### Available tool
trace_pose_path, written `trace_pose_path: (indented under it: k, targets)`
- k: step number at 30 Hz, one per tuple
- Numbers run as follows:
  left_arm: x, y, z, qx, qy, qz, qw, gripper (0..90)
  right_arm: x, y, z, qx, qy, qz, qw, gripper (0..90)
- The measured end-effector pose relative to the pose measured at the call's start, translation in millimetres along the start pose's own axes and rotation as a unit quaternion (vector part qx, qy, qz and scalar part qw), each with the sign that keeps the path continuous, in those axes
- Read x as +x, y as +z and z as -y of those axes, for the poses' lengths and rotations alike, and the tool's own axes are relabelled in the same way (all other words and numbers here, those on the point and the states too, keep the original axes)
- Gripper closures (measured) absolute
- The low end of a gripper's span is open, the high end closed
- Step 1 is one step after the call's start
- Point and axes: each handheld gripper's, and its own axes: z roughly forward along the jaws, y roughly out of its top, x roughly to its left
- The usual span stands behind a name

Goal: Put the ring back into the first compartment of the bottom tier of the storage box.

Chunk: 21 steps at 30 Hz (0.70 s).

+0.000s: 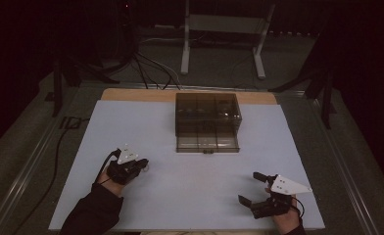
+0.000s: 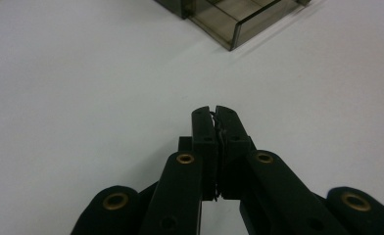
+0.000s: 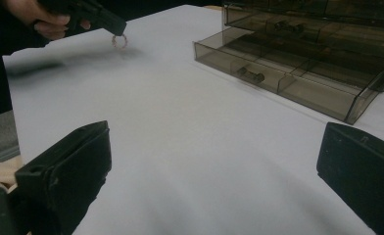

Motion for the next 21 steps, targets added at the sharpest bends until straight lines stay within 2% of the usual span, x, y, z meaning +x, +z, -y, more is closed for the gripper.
trace_pose_path:
  k: [10, 21]
  targets:
    - [-6.5, 8.6, -11.0, -0.005, 0.016, 0.011, 0.9998, 90.0, -0.2, -0.4, 0.4, 0.001, 0.000, 0.001, 1.0000, 0.0]
    - [-8.7, 14.1, -24.0, -0.015, 0.020, 0.021, 0.9995, 90.0, -0.2, -0.9, 0.6, 0.001, 0.000, 0.001, 1.0000, 0.0]
